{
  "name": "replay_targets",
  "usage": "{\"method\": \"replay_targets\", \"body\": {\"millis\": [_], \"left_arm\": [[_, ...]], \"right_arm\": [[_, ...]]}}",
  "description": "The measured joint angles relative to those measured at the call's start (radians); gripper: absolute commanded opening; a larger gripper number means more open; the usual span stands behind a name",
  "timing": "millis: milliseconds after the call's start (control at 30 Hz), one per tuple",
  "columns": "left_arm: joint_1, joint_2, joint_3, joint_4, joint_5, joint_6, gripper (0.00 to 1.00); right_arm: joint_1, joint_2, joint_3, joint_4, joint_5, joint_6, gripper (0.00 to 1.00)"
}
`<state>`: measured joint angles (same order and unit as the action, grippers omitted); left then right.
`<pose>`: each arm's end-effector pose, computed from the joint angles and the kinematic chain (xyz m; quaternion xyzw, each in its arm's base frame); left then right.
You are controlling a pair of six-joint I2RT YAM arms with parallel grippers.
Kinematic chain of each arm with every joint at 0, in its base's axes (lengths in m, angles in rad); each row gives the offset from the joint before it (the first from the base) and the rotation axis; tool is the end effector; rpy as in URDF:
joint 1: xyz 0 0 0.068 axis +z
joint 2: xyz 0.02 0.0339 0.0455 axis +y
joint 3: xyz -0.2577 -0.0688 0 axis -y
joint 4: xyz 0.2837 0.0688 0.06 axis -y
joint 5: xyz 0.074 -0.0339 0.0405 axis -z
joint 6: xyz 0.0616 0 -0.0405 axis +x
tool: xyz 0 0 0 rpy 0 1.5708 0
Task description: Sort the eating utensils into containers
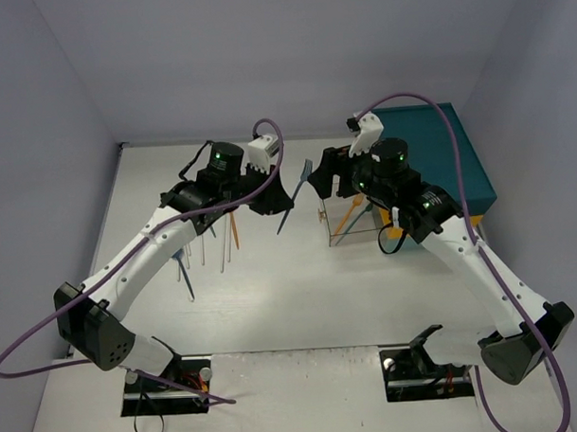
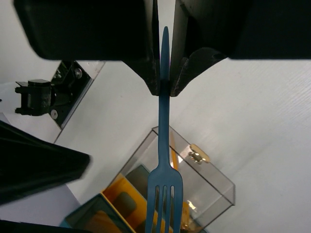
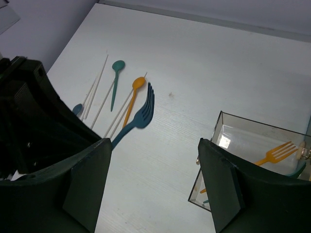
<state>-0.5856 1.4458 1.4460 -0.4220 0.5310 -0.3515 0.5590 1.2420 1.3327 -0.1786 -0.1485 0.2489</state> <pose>0.3057 -0.2402 0.3772 0.2362 0.7879 -0.4333 0.3684 0.2904 0.1924 0.4310 -0.1631 0.7189 0.3150 0.5978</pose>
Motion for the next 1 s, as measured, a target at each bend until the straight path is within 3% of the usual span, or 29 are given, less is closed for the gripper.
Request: {"method": "replay_targets", "body": {"millis": [167,400,767,1000], "left_arm": [[-0.046,-0.013,0.0,-0.002,0.0,-0.001,0.0],[-0.081,-0.013,0.0,-0.018,-0.006,-0.001,0.0],[-0.096,-0.014,0.007,-0.037,-0.009,-0.001,0.0],[-0.106,-0.013,0.017,-0.046,-0.011,-0.001,0.0]], "right_arm": [[0.0,0.013,0.0,0.012,-0.007,0.0,0.63],[0.0,0.021,0.0,0.022,-0.019,0.001,0.43],[0.0,0.021,-0.04,0.04,-0.042,0.008,0.26],[0.0,0.02,-0.059,0.042,-0.045,0.012,0.01]]}}
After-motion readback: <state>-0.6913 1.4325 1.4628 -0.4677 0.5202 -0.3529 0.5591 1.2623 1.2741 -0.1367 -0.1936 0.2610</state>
